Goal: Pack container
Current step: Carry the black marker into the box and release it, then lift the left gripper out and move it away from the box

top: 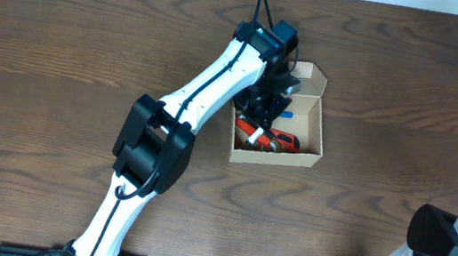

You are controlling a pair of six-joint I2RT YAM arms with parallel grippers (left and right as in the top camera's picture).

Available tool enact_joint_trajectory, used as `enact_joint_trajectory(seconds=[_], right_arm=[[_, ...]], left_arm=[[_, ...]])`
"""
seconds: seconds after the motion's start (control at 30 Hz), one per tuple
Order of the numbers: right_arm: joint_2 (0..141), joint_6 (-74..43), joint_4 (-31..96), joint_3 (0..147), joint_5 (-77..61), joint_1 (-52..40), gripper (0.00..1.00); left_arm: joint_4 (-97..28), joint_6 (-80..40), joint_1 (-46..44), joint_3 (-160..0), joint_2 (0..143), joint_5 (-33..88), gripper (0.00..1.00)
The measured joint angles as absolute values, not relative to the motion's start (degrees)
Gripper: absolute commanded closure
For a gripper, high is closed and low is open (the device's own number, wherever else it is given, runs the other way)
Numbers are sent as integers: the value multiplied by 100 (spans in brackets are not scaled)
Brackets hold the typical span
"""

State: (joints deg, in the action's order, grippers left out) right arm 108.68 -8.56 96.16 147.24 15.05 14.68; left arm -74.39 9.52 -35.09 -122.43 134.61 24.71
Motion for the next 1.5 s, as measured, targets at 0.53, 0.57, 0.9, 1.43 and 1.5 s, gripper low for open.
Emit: enact_joint_trajectory(seconds=[0.53,0.57,0.9,1.43,1.5], right_arm=[[10868,-856,9616,14724,1505,1468,1],[10868,-856,9616,14724,1505,1468,1],[10868,-856,9616,14724,1505,1468,1],[10868,-856,9616,14724,1505,1468,1],[10868,-856,9618,14724,1505,1468,1]], left_arm=[[-7299,1035,-3509,-12033,13502,2515,84],[-7293,1044,-3509,-12033,13502,2515,78],[-7306,989,-3479,-12033,13502,2314,62],[-8029,904,-2582,-13443,13491,2281,62],[-8103,908,-2657,-13729,13463,2309,62]])
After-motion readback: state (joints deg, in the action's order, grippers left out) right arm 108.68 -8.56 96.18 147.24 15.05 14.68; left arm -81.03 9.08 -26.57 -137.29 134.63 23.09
